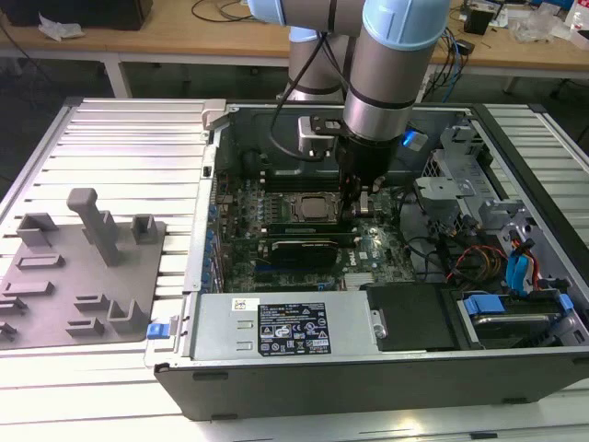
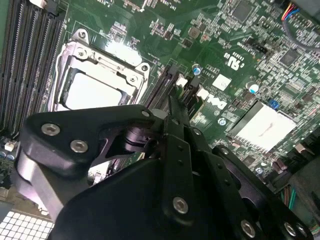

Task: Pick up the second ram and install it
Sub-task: 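Press down the second ram until it locks into place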

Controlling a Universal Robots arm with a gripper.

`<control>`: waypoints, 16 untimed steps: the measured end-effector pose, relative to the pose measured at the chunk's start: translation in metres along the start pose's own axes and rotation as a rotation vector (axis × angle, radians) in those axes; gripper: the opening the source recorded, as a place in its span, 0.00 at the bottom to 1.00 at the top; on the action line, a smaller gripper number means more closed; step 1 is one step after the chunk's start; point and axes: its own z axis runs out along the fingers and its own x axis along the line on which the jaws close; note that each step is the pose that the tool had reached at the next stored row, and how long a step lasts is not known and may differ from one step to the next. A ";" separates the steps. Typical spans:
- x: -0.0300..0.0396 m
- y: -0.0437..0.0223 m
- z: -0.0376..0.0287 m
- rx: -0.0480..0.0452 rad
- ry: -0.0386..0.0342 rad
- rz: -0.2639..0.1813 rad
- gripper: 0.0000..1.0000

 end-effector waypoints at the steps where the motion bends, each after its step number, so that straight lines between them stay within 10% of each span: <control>1: 0.0002 0.0007 -0.0028 0.0012 0.0013 0.000 0.11; 5: 0.0005 0.0215 -0.0034 0.0093 0.0015 0.000 0.11; 10: -0.0002 0.0736 0.0097 0.0109 0.0019 0.000 0.11; 16: -0.0015 0.0765 0.0027 0.0124 -0.0010 0.001 0.11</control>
